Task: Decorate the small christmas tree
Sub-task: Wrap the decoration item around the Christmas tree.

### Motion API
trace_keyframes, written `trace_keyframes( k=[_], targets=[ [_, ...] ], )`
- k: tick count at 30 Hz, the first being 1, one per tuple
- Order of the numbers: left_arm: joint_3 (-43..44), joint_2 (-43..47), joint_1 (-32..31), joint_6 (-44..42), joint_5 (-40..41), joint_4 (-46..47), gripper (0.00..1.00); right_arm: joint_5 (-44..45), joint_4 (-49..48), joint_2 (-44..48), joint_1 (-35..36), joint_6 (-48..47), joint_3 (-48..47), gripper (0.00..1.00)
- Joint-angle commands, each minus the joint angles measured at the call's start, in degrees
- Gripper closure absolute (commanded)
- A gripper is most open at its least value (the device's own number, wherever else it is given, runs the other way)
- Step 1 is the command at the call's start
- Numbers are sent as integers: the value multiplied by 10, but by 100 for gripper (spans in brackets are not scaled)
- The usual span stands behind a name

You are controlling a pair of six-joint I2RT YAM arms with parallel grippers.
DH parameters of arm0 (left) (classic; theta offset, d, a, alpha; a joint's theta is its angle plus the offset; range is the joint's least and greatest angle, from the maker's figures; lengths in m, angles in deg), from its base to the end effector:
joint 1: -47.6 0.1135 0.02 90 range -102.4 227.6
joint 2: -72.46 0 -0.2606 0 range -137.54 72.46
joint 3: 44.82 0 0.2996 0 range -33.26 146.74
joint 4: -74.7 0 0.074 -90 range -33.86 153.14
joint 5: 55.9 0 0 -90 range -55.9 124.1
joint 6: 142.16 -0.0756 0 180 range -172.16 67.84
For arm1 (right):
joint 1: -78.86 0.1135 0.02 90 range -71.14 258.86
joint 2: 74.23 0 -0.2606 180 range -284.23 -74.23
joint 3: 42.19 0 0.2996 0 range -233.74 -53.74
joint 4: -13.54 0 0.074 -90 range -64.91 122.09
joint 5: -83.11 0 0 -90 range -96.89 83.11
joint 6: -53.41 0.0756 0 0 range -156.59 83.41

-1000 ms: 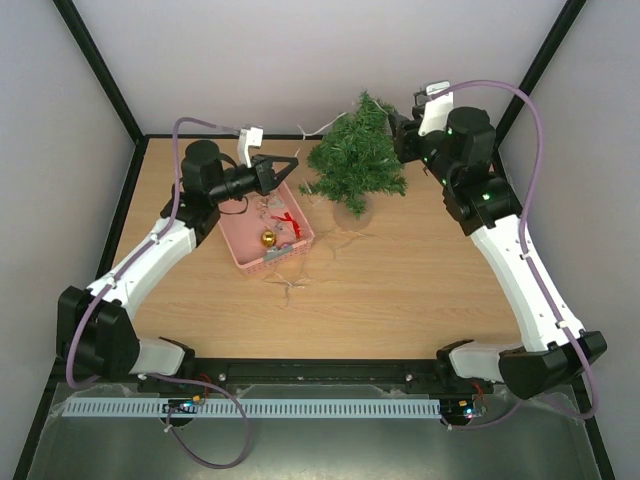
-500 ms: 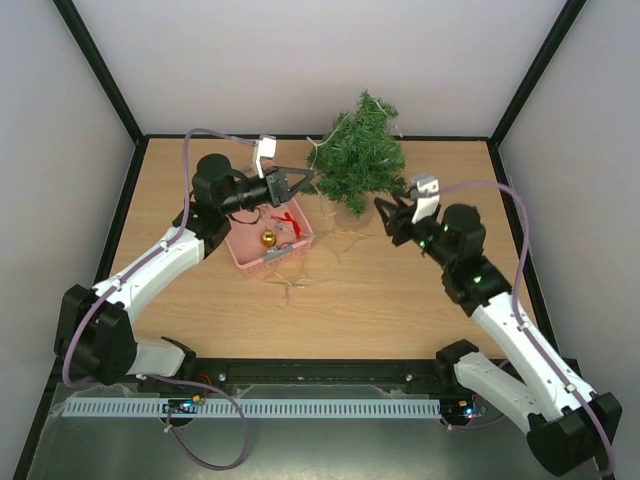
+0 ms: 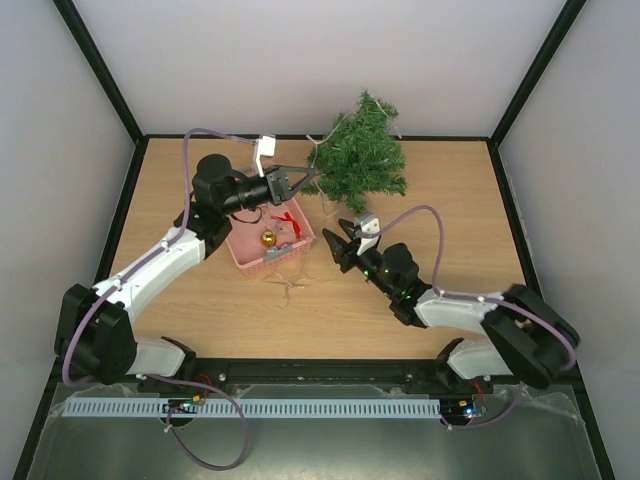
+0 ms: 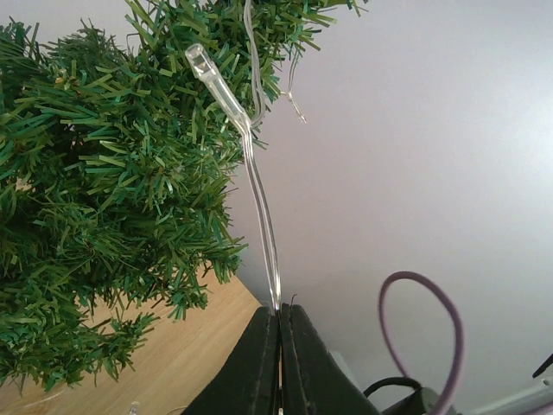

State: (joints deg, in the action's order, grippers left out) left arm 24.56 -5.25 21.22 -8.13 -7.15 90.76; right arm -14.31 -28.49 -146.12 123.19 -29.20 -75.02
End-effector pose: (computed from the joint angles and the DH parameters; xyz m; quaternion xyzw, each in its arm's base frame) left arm 0.3278 -0.2182 0.3423 0.1677 0.6491 -0.5957 0.4424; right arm 0.2224 0.2309 0.1801 -0.2622 0.6368 0.3557 0.6318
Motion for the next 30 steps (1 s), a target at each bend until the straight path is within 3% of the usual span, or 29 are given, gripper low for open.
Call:
trace_keyframes(
  k=[1,13,18,23,30],
  targets=[
    [17,0,-3,1,4,20,98,46,-239,-92,9,4,1,53],
    [21,4,-9,1,9,14,98,67,-288,-204,9,-12,-36,55],
    [23,7,-9,1,10,12,98,75,-285,-194,9,-9,-13,66],
    [24,11,-10,3,12,13,98,78,-273,-165,10,-26,10,97],
    [24,14,-10,5,14,13,98,87,-216,-94,9,-38,31,98]
  ],
)
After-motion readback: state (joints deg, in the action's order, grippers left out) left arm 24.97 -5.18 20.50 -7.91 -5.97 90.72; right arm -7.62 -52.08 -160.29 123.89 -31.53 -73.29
